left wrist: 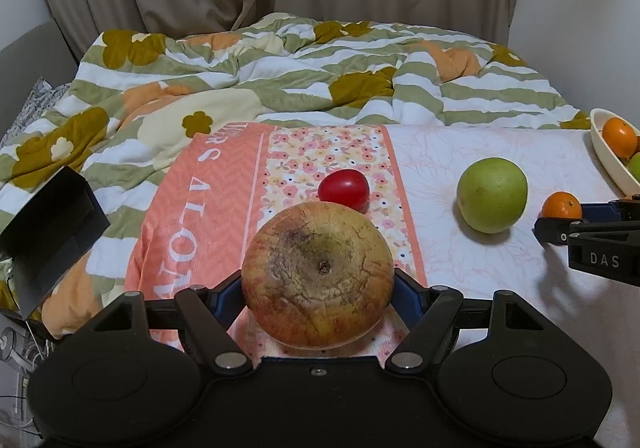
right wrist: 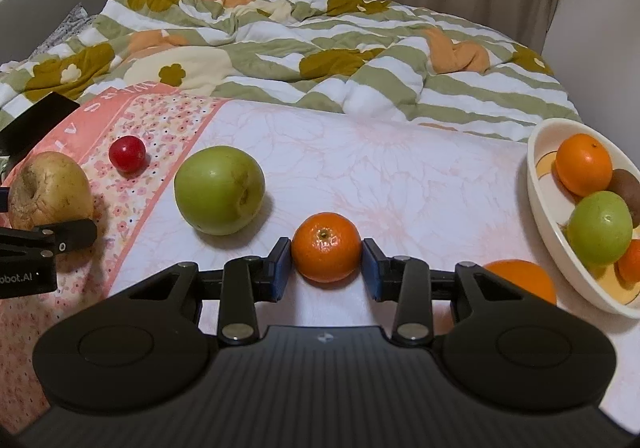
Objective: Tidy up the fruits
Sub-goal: 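Grasp the wrinkled apple with the left tool while the right tool grasps the small tangerine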
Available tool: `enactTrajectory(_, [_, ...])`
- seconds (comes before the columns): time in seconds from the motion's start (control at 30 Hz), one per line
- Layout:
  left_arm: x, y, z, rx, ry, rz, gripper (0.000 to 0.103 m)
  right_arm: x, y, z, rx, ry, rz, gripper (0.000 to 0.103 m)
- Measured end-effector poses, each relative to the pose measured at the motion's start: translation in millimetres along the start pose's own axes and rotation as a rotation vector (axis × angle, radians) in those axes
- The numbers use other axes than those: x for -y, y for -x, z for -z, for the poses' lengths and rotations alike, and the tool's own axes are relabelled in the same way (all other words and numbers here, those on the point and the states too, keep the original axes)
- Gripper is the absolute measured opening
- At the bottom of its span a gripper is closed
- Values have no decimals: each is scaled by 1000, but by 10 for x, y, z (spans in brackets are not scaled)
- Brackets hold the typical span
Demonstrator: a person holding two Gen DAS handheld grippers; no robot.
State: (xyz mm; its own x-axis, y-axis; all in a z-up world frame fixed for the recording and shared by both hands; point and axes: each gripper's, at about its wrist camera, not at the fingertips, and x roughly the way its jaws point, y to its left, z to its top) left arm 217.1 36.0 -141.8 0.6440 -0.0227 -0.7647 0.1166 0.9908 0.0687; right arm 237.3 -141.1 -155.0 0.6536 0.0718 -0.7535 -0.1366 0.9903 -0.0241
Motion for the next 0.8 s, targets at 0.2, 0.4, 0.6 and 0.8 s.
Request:
enactTrajectory(0.2, [33,102,54,-1,0,22,78,30,163,2,21,-23,8,53])
enactTrajectory(0.4, [103,320,73,31,-10,47,78,65,416,28,47,-48,24,53])
enactTrajectory(0.6, [206,603,40,70,-35,83,78,162,787,84,77,-90,51,53])
enactTrajectory(0.8, [375,922,-16,112,-78,128,78,321,1240,158,101,-148,90,53])
